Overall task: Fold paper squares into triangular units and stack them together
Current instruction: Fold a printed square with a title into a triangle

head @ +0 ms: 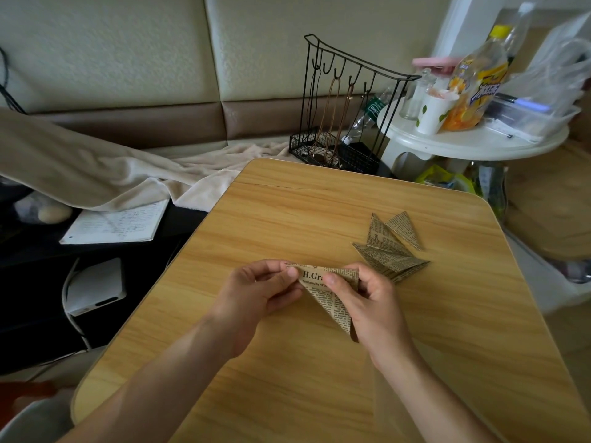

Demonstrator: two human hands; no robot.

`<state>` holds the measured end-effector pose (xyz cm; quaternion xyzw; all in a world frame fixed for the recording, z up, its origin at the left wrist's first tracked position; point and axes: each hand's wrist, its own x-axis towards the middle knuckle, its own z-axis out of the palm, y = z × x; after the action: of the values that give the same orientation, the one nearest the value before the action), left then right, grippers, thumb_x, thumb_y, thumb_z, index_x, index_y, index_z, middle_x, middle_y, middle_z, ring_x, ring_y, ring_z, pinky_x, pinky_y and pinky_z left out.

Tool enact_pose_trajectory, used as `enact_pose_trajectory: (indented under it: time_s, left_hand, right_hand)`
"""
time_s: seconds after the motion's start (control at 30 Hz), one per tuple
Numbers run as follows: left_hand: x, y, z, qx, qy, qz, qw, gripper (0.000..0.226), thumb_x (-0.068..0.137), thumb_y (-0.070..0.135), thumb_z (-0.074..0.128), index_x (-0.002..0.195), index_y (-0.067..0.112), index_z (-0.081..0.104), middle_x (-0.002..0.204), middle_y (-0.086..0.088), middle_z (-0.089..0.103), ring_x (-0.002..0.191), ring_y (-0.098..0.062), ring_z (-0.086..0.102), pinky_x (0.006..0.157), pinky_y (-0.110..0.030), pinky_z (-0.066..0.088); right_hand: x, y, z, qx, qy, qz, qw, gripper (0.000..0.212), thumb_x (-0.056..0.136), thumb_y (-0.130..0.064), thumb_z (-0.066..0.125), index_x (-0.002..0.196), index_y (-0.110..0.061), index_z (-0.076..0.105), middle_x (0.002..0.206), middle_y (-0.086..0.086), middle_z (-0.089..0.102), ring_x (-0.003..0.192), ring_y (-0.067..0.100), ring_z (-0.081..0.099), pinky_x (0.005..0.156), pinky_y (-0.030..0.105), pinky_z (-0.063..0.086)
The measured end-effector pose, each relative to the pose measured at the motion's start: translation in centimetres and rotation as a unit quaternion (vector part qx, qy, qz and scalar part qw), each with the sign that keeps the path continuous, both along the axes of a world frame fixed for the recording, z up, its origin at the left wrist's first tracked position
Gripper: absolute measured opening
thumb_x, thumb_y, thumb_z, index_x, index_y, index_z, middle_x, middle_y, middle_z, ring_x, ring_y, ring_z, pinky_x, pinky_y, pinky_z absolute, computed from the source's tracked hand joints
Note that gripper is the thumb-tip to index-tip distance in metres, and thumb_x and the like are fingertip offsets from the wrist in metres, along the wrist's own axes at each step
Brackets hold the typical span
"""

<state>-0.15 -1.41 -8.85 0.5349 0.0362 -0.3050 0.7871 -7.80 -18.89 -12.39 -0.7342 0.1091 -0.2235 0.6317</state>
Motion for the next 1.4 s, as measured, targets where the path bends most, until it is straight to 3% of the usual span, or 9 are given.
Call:
enact_pose_trajectory:
  time_s: [0.4, 0.5, 0.63, 0.83, 0.93, 1.03, 1.17, 1.3, 1.4]
  left_hand:
    - [0.01, 0.00, -0.36, -0.029, 0.028, 0.012, 0.999, 0.028, 0.079, 0.014, 0.076, 0.101, -0.003, 0.074, 0.104, -0.022, 0.076, 0.092, -0.024, 0.076, 0.076, -0.027, 0.062]
    - [0.02, -0.05, -0.40, -0.032, 0.030, 0.012, 0.999, 0.032, 0.079, 0.016, 0.076, 0.105, -0.003, 0.072, 0.106, -0.022, 0.076, 0.096, -0.025, 0.076, 0.077, -0.028, 0.062]
    - [0.02, -0.20, -0.28, -0.035, 0.037, 0.027, 0.998, 0.031, 0.076, 0.015, 0.078, 0.101, -0.002, 0.073, 0.102, -0.022, 0.076, 0.094, -0.027, 0.076, 0.075, -0.028, 0.062]
    - [0.06, -0.45, -0.15, -0.020, 0.052, 0.045, 0.997, 0.012, 0.094, 0.008, 0.068, 0.098, -0.003, 0.071, 0.094, -0.024, 0.076, 0.093, -0.030, 0.077, 0.074, -0.030, 0.062]
    - [0.00, -0.44, -0.17, -0.020, 0.040, 0.041, 0.998, 0.013, 0.095, 0.010, 0.068, 0.098, -0.002, 0.072, 0.092, -0.022, 0.076, 0.091, -0.028, 0.077, 0.075, -0.030, 0.062]
    - [-0.03, -0.34, -0.16, -0.013, 0.011, 0.017, 1.000, 0.017, 0.095, 0.012, 0.068, 0.101, -0.002, 0.072, 0.100, -0.022, 0.076, 0.095, -0.025, 0.076, 0.078, -0.028, 0.061]
    - [-0.12, -0.39, -0.02, -0.003, -0.017, -0.034, 0.999, 0.041, 0.085, 0.020, 0.077, 0.114, -0.008, 0.070, 0.113, -0.022, 0.074, 0.108, -0.027, 0.072, 0.085, -0.028, 0.060]
    - [-0.21, -0.35, -0.10, 0.007, -0.016, -0.034, 0.999, 0.042, 0.080, 0.020, 0.080, 0.110, -0.008, 0.072, 0.109, -0.023, 0.075, 0.105, -0.029, 0.074, 0.082, -0.027, 0.061]
    - [-0.22, -0.39, -0.20, 0.013, -0.015, -0.024, 1.000, 0.036, 0.079, 0.020, 0.080, 0.106, -0.004, 0.075, 0.106, -0.022, 0.076, 0.101, -0.027, 0.075, 0.080, -0.026, 0.061]
  right_hand:
    - [0.09, -0.05, -0.11, -0.009, 0.004, -0.003, 1.000, 0.029, 0.087, -0.054, 0.073, 0.087, -0.025, 0.074, 0.076, 0.004, 0.072, 0.074, 0.030, 0.065, 0.070, 0.046, 0.052]
    - [-0.01, 0.04, 0.09, -0.008, 0.001, -0.001, 1.000, 0.030, 0.088, -0.053, 0.072, 0.086, -0.023, 0.073, 0.072, 0.010, 0.066, 0.066, 0.019, 0.058, 0.063, 0.039, 0.048]
    - [-0.13, 0.13, 0.43, -0.009, 0.005, 0.002, 1.000, 0.026, 0.093, -0.044, 0.070, 0.087, -0.020, 0.073, 0.075, 0.019, 0.065, 0.066, 0.026, 0.055, 0.063, 0.049, 0.047]
    - [-0.23, 0.06, 0.53, -0.014, 0.010, 0.000, 1.000, 0.032, 0.097, -0.043, 0.068, 0.085, -0.014, 0.071, 0.076, 0.026, 0.060, 0.066, 0.024, 0.050, 0.063, 0.055, 0.044]
    - [-0.23, 0.06, 0.65, -0.009, 0.014, -0.002, 1.000, 0.038, 0.095, -0.047, 0.066, 0.084, -0.011, 0.071, 0.075, 0.027, 0.059, 0.066, 0.024, 0.049, 0.062, 0.054, 0.042]
    - [-0.30, -0.04, 0.61, -0.007, 0.014, 0.001, 1.000, 0.030, 0.098, -0.041, 0.069, 0.085, -0.014, 0.073, 0.074, 0.025, 0.060, 0.065, 0.023, 0.049, 0.059, 0.051, 0.040]
    - [-0.36, 0.00, 0.59, -0.010, 0.008, 0.004, 1.000, 0.026, 0.097, -0.036, 0.069, 0.081, -0.016, 0.070, 0.063, 0.012, 0.050, 0.061, 0.018, 0.042, 0.055, 0.048, 0.033]
    - [-0.37, 0.01, 0.62, -0.017, 0.007, 0.010, 1.000, 0.029, 0.098, -0.038, 0.070, 0.082, -0.014, 0.069, 0.071, 0.026, 0.055, 0.063, 0.021, 0.046, 0.057, 0.049, 0.038]
    - [-0.36, 0.07, 0.68, -0.020, 0.007, 0.010, 1.000, 0.031, 0.098, -0.039, 0.069, 0.080, -0.014, 0.069, 0.069, 0.025, 0.054, 0.061, 0.022, 0.045, 0.056, 0.050, 0.038]
